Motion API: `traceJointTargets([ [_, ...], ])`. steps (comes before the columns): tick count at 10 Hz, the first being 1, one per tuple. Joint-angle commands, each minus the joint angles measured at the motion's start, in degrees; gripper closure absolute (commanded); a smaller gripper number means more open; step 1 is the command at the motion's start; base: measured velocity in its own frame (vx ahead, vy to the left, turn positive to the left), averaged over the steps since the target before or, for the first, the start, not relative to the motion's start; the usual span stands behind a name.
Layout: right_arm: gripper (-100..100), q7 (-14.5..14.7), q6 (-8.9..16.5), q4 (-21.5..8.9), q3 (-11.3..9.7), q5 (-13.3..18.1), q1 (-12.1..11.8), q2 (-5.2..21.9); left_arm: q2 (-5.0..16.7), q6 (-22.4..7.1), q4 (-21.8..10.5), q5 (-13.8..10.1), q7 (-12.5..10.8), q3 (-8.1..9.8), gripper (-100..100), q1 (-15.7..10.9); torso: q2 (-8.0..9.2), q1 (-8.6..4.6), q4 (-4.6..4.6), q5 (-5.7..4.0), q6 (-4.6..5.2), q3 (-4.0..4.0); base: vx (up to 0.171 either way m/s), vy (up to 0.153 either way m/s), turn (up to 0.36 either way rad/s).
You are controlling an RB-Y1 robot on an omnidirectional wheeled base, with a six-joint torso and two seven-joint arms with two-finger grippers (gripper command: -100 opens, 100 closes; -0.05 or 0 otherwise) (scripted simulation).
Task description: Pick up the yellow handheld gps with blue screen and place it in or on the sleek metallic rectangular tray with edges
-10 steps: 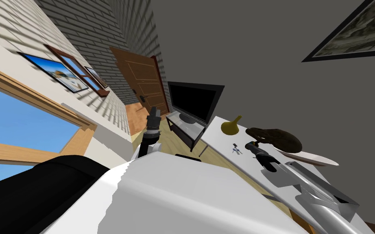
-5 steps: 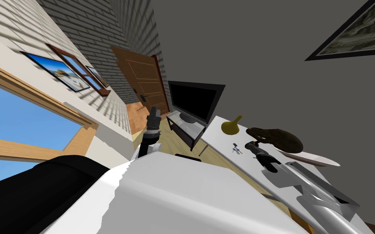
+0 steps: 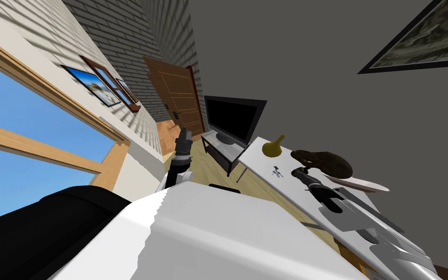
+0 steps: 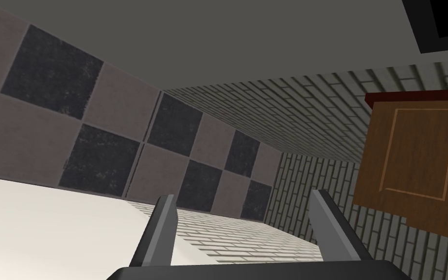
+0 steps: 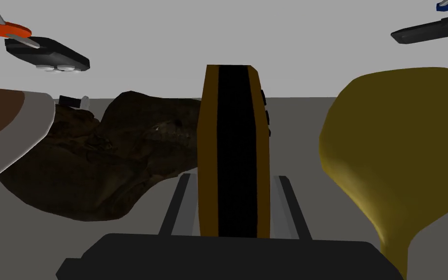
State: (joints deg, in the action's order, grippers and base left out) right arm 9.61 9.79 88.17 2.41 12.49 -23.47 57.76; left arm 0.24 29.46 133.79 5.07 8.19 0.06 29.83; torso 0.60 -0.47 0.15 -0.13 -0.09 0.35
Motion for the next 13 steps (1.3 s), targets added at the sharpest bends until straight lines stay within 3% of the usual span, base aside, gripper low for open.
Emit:
traceJointTargets([
  [1, 100, 0.16, -1.13, 2.01, 0.69, -0.25, -1.5, 0.85, 0.0, 0.0, 0.0, 0.0, 0.0, 0.0, 0, 0.0, 0.0, 0.0, 0.0, 0.0, 0.0, 0.0, -0.122, -0.101, 0.087],
  [5, 100, -0.74, -0.46, 5.32, 1.42, -1.41, -3.74, 4.53, 0.0, 0.0, 0.0, 0.0, 0.0, 0.0, 0, 0.01, -0.14, 0.21, -0.01, 0.09, 0.03, -0.07, -0.078, -0.076, -0.011],
  [13, 100, -5.0, 7.38, 9.31, 0.23, -6.55, -4.64, 14.51, 0.0, 0.0, 0.0, 0.0, 0.0, 0.01, 0, 0.02, -0.36, 0.07, -0.04, 0.1, 0.21, -0.18, -0.006, -0.108, -0.176],
])
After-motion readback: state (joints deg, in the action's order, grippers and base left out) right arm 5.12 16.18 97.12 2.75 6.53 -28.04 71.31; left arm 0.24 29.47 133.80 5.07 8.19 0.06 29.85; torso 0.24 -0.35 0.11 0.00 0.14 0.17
